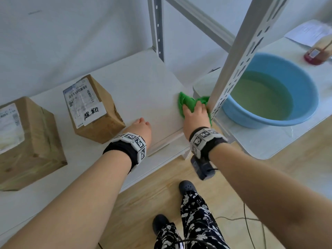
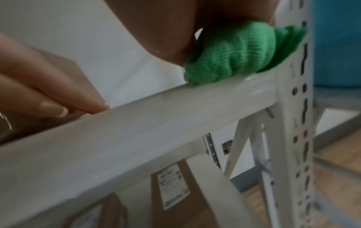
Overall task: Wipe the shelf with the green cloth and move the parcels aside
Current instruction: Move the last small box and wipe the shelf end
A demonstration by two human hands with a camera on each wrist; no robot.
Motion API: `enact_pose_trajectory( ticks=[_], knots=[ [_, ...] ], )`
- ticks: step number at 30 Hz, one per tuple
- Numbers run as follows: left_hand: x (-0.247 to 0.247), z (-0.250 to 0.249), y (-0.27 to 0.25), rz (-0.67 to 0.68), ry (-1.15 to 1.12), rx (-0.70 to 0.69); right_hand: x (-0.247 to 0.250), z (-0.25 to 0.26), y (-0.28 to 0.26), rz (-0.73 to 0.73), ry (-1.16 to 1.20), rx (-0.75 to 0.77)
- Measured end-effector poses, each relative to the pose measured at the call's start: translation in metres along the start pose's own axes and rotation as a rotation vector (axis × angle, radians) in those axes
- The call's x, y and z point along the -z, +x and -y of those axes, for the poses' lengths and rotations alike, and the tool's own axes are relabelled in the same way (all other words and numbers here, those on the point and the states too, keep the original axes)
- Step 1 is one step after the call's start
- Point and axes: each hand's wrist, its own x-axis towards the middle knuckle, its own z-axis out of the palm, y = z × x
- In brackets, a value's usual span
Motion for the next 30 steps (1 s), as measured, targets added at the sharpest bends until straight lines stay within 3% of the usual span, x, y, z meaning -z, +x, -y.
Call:
enact_pose_trajectory(
  ticks=[3, 7, 11, 15, 22, 24, 27, 30],
  knots=[
    [0.002, 0.000, 0.000, 0.003, 0.006, -0.001, -0.018, 0.024, -0.030, 0.040, 0.103, 0.060],
    [0.005, 0.002, -0.004, 0.008, -0.017, -0.008, -0.017, 0.030, -0.060, 0.131, 0.012, 0.269],
    [0.005, 0.002, -0.004, 0.016, -0.037, -0.006, 0.011, 0.007, -0.001, 0.103, -0.031, 0.120],
    [0.004, 0.001, -0.001, 0.002, -0.072, 0.002, 0.018, 0.020, 0.043, 0.207, -0.095, -0.002],
    [0.008, 0.007, -0.005, 0.006, -0.240, -0.002, 0.002, 0.052, 0.051, 0.305, -0.117, 0.387],
    [0.016, 0.007, -0.012, -0.075, -0.313, -0.011, 0.010, 0.052, 0.073, 0.331, -0.075, 0.358],
    [0.036, 0.012, -0.022, -0.330, -0.403, -0.012, 0.020, 0.060, 0.099, 0.289, -0.086, 0.206],
    [0.057, 0.028, -0.028, -0.471, -0.390, 0.094, 0.022, 0.077, 0.108, 0.276, -0.081, 0.198]
  ],
)
